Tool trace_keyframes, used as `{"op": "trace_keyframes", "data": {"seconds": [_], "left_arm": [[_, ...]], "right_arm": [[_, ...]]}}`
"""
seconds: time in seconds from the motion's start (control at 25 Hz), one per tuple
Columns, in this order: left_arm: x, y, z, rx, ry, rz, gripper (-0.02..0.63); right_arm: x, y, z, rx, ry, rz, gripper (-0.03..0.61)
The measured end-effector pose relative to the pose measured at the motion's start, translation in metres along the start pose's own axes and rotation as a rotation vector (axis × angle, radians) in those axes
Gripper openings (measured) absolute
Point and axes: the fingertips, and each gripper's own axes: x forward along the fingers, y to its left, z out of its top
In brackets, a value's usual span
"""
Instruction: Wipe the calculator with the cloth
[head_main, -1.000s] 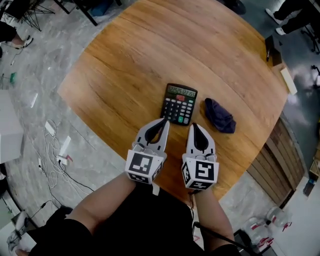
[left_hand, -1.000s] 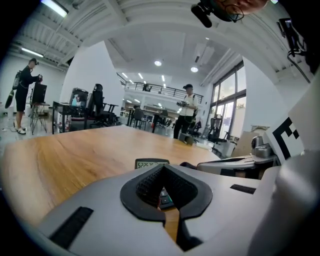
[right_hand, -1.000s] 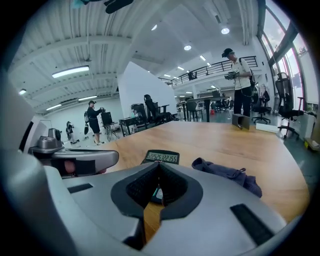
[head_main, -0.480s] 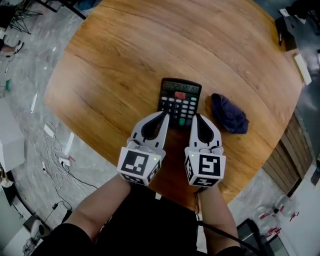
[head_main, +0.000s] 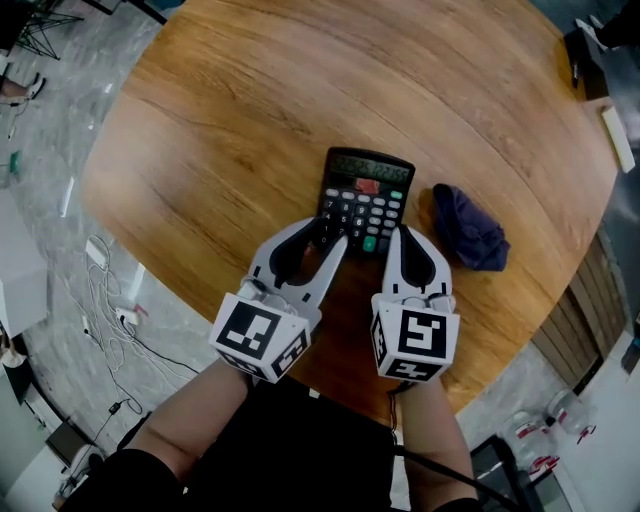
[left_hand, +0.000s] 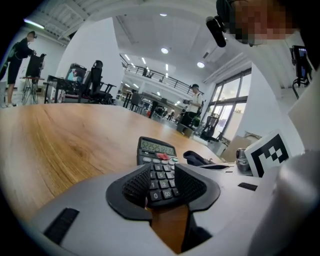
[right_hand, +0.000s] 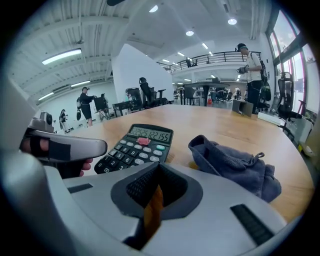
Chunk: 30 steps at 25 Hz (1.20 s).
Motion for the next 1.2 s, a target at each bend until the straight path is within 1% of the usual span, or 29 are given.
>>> {"op": "trace_keyframes", "data": {"seconds": [0.28, 0.4, 0.52, 0.6, 0.76, 0.8, 0.84, 0.88, 1.0, 1.12, 1.2], "left_arm": [[-0.01, 0.003, 0.006, -0.061, -0.025, -0.018, 0.201], [-0.004, -0.001, 0.0, -0.094, 0.013, -0.074, 0.229], [0.006, -0.007, -0.01, -0.107, 0.063, -0.129, 0.233], [0.01, -0.009, -0.01, -0.101, 0.075, -0.132, 0.233], [0.014, -0.008, -0.008, -0.092, 0.077, -0.103, 0.233], [0.015, -0.007, -0.008, -0.096, 0.075, -0.093, 0.23], [0.014, -0.005, -0.008, -0.105, 0.071, -0.087, 0.199], [0.014, -0.004, -0.007, -0.119, 0.065, -0.088, 0.142], [0.012, -0.004, -0.005, -0.189, 0.033, -0.107, 0.118], [0.01, -0.004, -0.002, -0.276, -0.004, -0.12, 0.101], [0.009, -0.004, -0.001, -0.331, -0.03, -0.127, 0.092]], "right_arm": [[0.002, -0.006, -0.005, 0.023, 0.042, -0.028, 0.015], [0.002, -0.008, -0.006, 0.033, 0.047, -0.021, 0.015], [0.002, -0.007, -0.007, 0.027, 0.043, -0.024, 0.015], [0.002, -0.007, -0.007, 0.03, 0.046, -0.029, 0.015], [0.002, -0.011, -0.009, 0.034, 0.078, -0.056, 0.015], [0.002, -0.012, -0.01, 0.036, 0.082, -0.059, 0.015], [0.002, -0.012, -0.01, 0.039, 0.078, -0.059, 0.015], [0.002, -0.012, -0.009, 0.039, 0.068, -0.057, 0.015], [-0.005, -0.013, -0.004, 0.025, 0.024, -0.066, 0.015], [-0.022, -0.025, 0.011, -0.015, -0.048, -0.119, 0.017], [-0.032, -0.036, 0.021, -0.019, -0.079, -0.144, 0.017]]}}
